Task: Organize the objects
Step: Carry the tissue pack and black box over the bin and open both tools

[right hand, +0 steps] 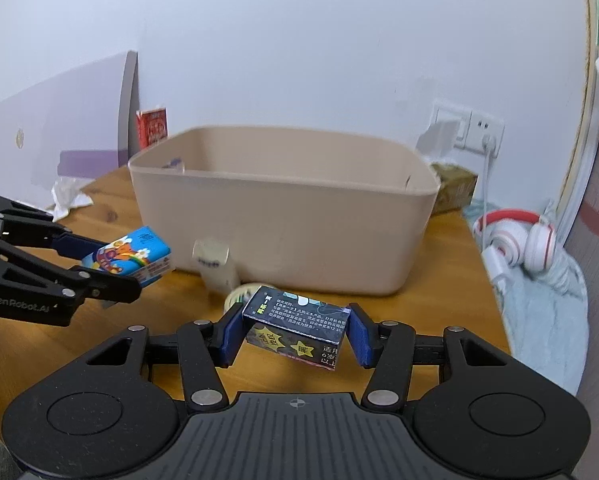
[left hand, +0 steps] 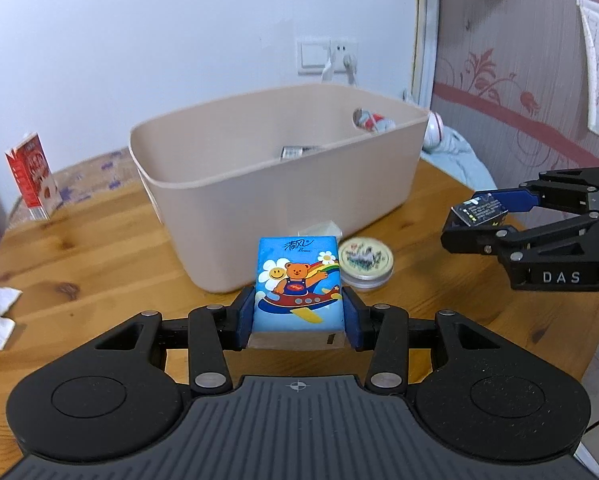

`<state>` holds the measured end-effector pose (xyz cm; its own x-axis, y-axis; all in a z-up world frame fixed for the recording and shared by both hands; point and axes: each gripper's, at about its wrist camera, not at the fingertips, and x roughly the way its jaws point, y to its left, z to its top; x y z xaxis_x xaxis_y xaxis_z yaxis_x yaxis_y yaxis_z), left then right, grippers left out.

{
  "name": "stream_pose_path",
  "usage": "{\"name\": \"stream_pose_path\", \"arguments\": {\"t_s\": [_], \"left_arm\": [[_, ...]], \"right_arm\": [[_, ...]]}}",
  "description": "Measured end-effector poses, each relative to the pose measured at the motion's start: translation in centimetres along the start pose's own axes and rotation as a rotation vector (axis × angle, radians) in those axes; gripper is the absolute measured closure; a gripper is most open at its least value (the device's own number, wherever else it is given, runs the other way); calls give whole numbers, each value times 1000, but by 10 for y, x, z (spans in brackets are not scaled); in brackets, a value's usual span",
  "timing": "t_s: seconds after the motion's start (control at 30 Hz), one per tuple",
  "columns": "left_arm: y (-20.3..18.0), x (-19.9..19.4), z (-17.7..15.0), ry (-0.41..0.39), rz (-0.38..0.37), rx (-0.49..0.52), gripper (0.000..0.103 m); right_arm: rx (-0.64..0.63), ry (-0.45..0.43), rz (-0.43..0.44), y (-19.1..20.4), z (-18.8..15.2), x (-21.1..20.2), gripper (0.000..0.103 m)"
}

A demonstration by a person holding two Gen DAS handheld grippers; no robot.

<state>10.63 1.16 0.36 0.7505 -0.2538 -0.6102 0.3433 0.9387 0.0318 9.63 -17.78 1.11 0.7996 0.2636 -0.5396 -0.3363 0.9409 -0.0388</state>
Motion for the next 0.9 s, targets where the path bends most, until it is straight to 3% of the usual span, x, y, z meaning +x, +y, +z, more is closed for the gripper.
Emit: {"name": "stream_pose_path", "arguments": {"t_s": [0.5,0.9], "left_arm": [[9,-31,48,-133,44,-34,58],[24,-8,87,-156,85,-38,58]], "right_arm": [[-39,-127,-51,-19,57,-14,52],[-49,-159,-67,-26,99,13,52]]}}
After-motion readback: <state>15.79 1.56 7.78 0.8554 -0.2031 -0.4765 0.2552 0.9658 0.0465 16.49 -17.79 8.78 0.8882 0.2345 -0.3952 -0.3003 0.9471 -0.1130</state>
